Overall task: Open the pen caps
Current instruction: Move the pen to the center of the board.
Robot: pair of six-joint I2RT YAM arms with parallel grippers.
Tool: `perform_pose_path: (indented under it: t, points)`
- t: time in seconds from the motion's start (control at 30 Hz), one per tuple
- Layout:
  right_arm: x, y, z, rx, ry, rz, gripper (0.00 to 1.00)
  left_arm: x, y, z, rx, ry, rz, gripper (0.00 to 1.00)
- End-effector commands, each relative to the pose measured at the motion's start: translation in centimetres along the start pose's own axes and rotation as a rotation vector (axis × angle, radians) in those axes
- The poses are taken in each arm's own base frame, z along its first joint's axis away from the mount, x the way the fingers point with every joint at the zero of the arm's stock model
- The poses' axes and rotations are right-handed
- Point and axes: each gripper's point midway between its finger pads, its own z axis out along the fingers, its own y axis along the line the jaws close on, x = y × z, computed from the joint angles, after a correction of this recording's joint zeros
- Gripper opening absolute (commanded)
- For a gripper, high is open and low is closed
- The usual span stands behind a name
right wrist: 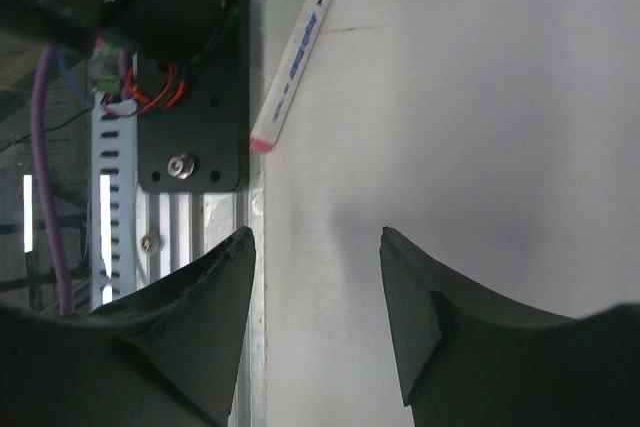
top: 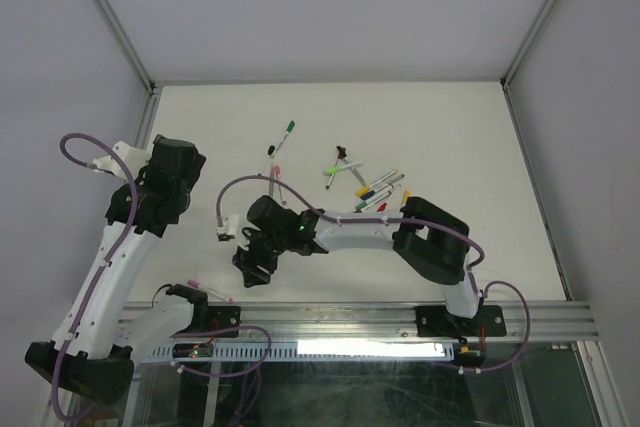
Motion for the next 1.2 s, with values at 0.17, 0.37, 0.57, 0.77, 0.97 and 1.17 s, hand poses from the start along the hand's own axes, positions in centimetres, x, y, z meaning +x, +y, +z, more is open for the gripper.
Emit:
perform_pose_path:
  t: [0.17,0.37,0.57,0.77,0.97,1.17]
  points:
    - [-2.4,-0.7,5.5,0.240,0.051,0.105,0.58,-2.4,-0.4,-3.8,0.157,-0.003,-0.055,0.99]
    - [-2.3,-0.1,7.3,0.260,0.091,0.126,0.58,-2.8,-0.3,-4.5,0.174,-0.001,-0.062,0.99]
    - [-1.5,0.6,8.4,0.235,0.123,0.147,0.57,-2.8,0.1,-4.8,0.181,-0.001,-0.069,0.99]
    - [-1.1,0.8,9.0,0.248,0.143,0.152,0.51,-3.0,0.5,-5.0,0.181,-0.005,-0.079,0.99]
    - [-0.1,0.6,9.4,0.277,0.164,0.147,0.41,-3.6,1.0,-5.5,0.181,-0.024,-0.097,0.99]
    - [0.7,-0.2,9.2,0.326,0.180,0.097,0.28,-3.9,1.6,-5.8,0.175,-0.034,-0.099,0.99]
